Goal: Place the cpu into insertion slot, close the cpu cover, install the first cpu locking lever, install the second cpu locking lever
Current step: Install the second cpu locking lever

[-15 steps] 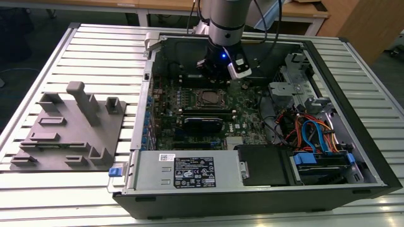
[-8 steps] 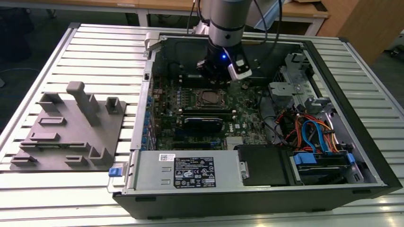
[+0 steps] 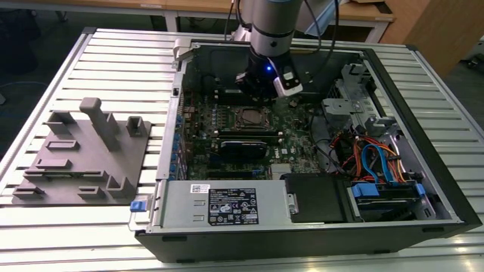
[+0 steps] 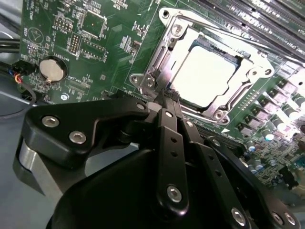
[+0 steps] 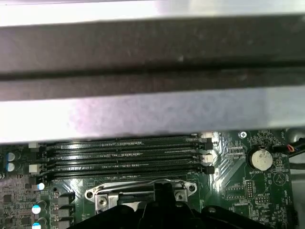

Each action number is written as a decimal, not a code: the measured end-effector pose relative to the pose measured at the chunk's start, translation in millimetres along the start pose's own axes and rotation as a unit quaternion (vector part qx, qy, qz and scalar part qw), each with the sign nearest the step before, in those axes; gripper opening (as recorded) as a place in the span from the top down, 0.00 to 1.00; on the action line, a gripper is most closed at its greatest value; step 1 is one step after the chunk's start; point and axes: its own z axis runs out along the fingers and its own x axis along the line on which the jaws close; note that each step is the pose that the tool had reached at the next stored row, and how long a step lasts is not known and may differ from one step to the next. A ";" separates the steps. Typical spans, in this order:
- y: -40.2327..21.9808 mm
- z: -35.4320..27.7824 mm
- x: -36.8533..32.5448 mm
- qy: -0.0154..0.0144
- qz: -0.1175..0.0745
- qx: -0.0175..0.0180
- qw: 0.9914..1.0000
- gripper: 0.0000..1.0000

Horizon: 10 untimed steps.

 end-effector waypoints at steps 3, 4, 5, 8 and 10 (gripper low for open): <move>0.5 -5.5 -0.1 0.000 0.000 0.001 1.000 0.90; 0.6 -7.3 -0.1 0.000 0.000 0.001 1.000 0.90; 0.8 -8.8 -0.2 0.000 0.000 0.001 1.000 0.90; 1.0 -10.6 -0.2 -0.001 0.000 0.007 1.000 0.90; 0.9 -10.9 -0.2 -0.002 -0.001 0.022 1.000 0.90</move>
